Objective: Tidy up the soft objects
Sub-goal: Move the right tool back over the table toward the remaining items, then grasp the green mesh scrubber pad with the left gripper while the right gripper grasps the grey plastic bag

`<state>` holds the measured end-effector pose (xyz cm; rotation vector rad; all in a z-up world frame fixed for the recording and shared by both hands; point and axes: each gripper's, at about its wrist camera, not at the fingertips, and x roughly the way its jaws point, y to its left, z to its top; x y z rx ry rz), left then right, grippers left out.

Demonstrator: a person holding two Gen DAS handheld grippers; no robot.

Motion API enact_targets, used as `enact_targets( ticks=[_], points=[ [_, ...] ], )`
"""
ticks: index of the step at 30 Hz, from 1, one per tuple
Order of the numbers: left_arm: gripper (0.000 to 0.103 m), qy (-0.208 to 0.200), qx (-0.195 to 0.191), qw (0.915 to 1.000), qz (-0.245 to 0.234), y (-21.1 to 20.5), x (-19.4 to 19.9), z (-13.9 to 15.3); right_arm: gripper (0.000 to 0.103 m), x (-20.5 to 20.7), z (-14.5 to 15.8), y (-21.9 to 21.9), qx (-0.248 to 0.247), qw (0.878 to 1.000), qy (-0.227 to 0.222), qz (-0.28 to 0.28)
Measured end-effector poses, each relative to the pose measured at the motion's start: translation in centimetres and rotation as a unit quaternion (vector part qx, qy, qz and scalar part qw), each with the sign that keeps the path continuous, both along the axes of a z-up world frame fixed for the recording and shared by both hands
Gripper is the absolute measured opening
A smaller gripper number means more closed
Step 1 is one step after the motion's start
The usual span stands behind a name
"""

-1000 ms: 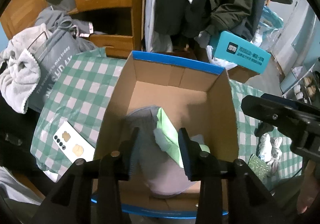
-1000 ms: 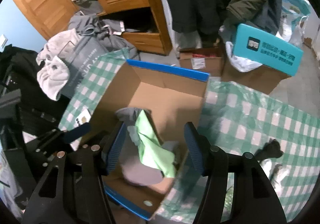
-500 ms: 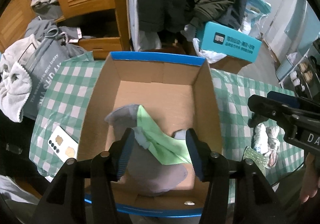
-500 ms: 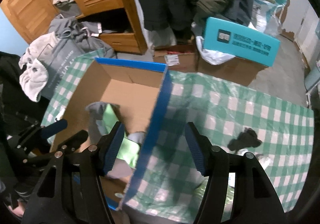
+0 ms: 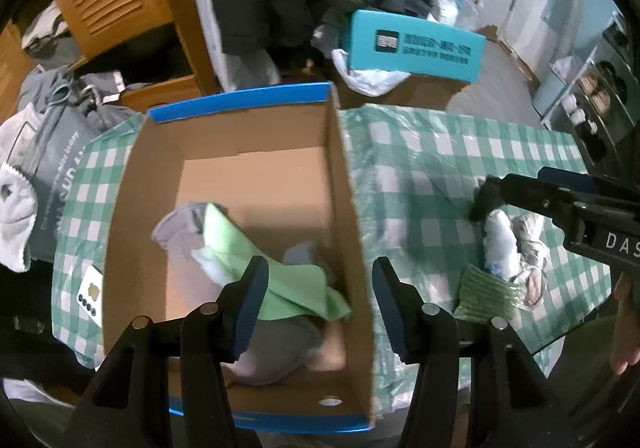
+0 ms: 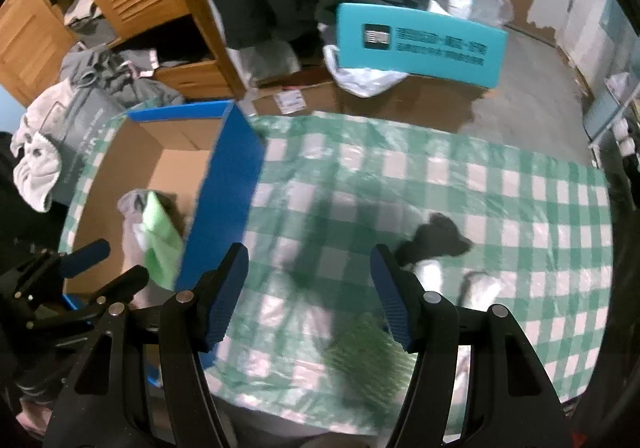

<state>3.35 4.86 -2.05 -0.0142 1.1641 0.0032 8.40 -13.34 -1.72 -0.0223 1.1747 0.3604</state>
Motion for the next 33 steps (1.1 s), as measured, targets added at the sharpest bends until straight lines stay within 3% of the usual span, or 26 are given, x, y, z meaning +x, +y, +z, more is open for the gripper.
enact_targets(
  ticks=[20, 33],
  points=[
    [0.055, 0.052, 0.004, 0.9958, -0.075, -8.7, 0.7, -3.0, 0.063, -1.1, -1.9, -9.9, -0.004, 0.998, 0.013, -0.065],
    [0.056, 0.089, -0.009, 0.9916, -0.094, -12.2, 1.4, -5.9, 0.063, -1.7, -5.9, -14.3, -0.023, 0.994, 0.055, -0.096]
  ],
)
